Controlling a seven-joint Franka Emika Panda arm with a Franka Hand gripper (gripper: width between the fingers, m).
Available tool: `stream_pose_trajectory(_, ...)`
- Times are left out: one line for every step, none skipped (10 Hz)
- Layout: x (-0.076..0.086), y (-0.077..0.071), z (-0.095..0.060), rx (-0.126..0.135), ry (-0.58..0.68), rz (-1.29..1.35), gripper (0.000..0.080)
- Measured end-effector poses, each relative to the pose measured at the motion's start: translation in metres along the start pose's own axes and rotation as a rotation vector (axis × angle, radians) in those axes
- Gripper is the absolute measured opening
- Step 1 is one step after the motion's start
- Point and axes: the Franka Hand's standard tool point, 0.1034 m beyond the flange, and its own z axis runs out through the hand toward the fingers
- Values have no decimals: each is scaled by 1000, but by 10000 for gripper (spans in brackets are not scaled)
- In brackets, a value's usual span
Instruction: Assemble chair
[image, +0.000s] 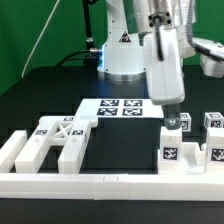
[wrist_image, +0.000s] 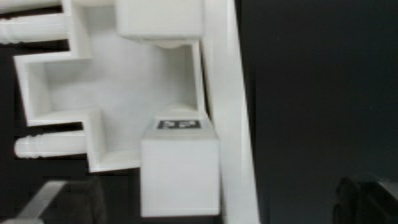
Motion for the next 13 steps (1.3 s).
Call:
stream_pose_trajectory(-2,5,-3,-4,-3,-53,649)
stream_pose_trajectory(-2,8,-6,-2,-6,-192,649)
stream_pose_trajectory(-1,9,-8,0,-6,-305,649)
stream_pose_trajectory(-1,9,-9,5,-4,-367,649)
stream_pose_trajectory(-1,9,-8,4,-4,-438,649)
stream_pose_trajectory(0,9,-8,3,-4,-486,649)
stream_pose_trajectory(0,9,-8,4,-3,-570,649)
stream_pose_trajectory(1,9,-7,15,9,-705,649)
stream_pose_trajectory(4,15,-4,44,50,-890,649)
stream_pose_trajectory(8,24,-1,47,74,-1010,649)
stream_pose_trajectory(10,25,0,53,100,-1108,649)
stream_pose_trajectory(9,23,2,64,134,-1212,649)
stream_pose_trajectory(12,23,4,101,197,-1258,649)
